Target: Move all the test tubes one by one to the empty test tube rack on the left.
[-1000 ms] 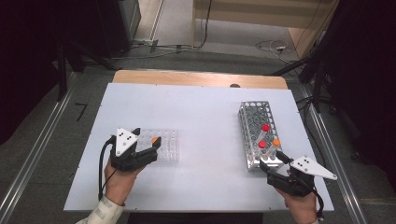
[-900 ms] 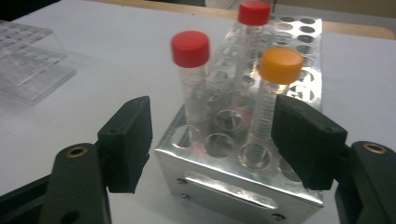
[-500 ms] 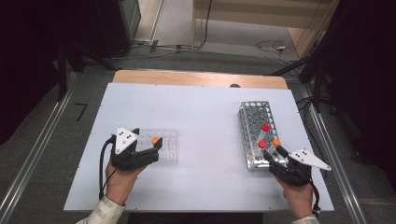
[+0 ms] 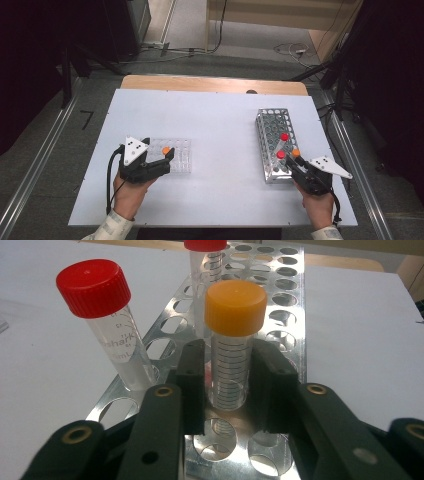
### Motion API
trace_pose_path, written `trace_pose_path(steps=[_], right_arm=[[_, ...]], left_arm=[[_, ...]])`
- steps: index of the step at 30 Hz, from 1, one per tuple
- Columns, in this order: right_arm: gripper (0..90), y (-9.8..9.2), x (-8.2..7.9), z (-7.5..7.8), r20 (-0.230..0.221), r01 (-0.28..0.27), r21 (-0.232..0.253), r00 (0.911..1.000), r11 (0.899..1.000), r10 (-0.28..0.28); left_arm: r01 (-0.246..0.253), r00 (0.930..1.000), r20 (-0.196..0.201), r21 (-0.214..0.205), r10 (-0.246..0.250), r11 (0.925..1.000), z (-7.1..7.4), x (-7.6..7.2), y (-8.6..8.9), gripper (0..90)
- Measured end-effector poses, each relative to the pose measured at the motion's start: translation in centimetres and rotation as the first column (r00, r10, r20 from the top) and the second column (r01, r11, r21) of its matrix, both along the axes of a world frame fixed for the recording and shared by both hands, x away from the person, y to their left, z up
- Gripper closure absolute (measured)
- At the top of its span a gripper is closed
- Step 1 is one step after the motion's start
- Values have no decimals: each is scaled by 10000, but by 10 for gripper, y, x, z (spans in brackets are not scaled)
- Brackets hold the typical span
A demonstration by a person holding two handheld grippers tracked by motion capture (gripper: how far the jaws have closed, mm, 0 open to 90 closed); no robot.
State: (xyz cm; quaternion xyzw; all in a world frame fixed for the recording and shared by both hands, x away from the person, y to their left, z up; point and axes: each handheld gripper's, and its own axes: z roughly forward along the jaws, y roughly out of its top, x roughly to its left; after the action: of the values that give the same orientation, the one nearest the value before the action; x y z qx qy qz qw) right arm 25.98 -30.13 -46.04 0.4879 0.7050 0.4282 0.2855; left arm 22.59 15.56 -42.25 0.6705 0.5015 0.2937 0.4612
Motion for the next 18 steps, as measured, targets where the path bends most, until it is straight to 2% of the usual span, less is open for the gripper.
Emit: trace_pose_path(steps=[7,12,18], right_arm=[[710,-2,-3,8,322,48,95,9995,9999,-51],[710,-4,-12,27,915,26,357,9958,9994,-58],[710,-9,-24,48,1361,-113,702,9907,9975,17]], left_arm=[[34,10000,11,-44,-34,10000,0,0,0,179],[35,10000,0,-56,-35,10000,0,0,0,179],[7,10000,-2,-54,-7,10000,0,0,-1,179]])
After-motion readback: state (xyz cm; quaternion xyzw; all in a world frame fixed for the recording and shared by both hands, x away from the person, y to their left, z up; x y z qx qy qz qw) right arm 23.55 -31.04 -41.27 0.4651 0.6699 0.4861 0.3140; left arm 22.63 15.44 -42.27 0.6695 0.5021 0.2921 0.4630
